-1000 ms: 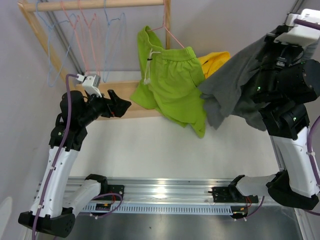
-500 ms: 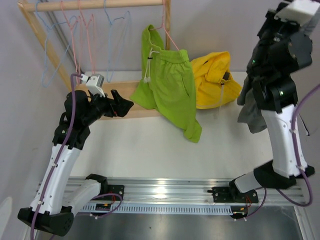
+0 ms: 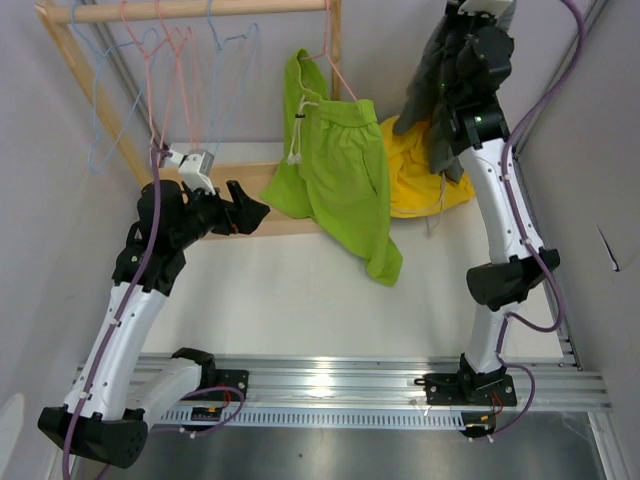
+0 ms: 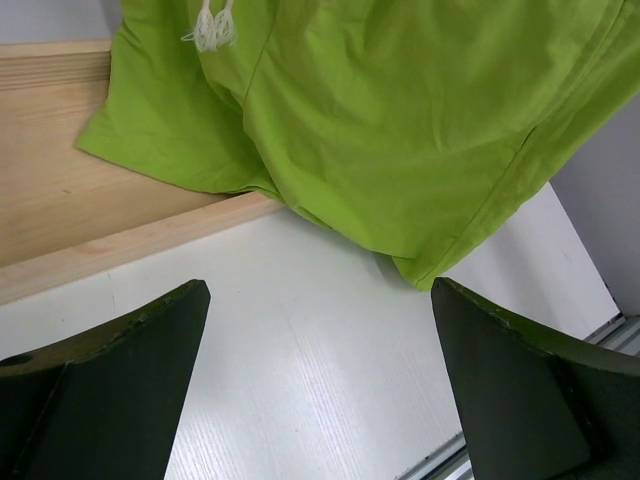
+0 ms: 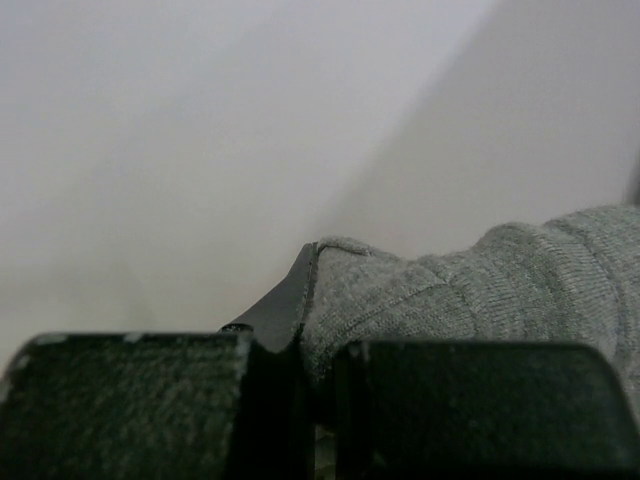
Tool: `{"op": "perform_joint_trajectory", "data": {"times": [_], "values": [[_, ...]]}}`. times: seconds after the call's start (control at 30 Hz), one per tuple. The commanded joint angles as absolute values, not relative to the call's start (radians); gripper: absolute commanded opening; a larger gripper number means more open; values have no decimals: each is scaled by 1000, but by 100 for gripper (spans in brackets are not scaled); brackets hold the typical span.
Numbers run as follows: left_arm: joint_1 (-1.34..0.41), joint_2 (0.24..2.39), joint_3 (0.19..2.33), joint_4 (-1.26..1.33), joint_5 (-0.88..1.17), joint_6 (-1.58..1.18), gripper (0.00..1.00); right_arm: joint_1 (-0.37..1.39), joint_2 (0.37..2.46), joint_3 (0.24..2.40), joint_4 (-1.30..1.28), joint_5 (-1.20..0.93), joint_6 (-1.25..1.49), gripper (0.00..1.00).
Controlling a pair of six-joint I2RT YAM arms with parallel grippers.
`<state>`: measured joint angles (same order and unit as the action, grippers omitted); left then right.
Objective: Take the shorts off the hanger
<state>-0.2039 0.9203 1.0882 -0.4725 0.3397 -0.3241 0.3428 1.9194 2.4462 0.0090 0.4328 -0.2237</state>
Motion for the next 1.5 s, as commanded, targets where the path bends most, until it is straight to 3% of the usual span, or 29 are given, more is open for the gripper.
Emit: {"op": "perform_joint_trajectory", "data": {"times": [0.0, 0.1, 0.17, 0.2, 0.3, 0.47, 0.6, 0.93, 1.13, 1.27, 1.47], "values": [[-213, 925, 1095, -423, 318, -324, 99, 328, 1976, 2364, 135, 313, -42, 0], [-215, 939, 1124, -439, 307, -325, 99, 327, 2016, 2185, 167, 334, 21, 1], [-215, 950, 1167, -454, 301, -325, 99, 308, 2057, 2126, 88, 315, 123, 77], [-218, 951, 1180, -466, 296, -325, 99, 283, 2077, 2128, 46, 305, 161, 99], [-222, 965, 1235, -489, 282, -327, 99, 258, 2126, 2113, -93, 310, 253, 99], [-241, 1023, 1343, -522, 255, -342, 99, 239, 2044, 1968, -111, 301, 285, 99], [-268, 1101, 1506, -546, 233, -359, 99, 232, 1849, 1817, -101, 246, 299, 100], [-308, 1396, 1853, -463, 245, -474, 99, 221, 1502, 1653, -412, 146, 374, 99], [-362, 1609, 2056, -394, 221, -525, 99, 251, 1326, 1438, -404, 11, 419, 100], [-396, 1759, 2257, -400, 213, -549, 99, 327, 1160, 1254, -362, 40, 425, 99], [-436, 1877, 2351, -333, 181, -604, 99, 374, 1045, 1103, -397, 91, 387, 99]]}}
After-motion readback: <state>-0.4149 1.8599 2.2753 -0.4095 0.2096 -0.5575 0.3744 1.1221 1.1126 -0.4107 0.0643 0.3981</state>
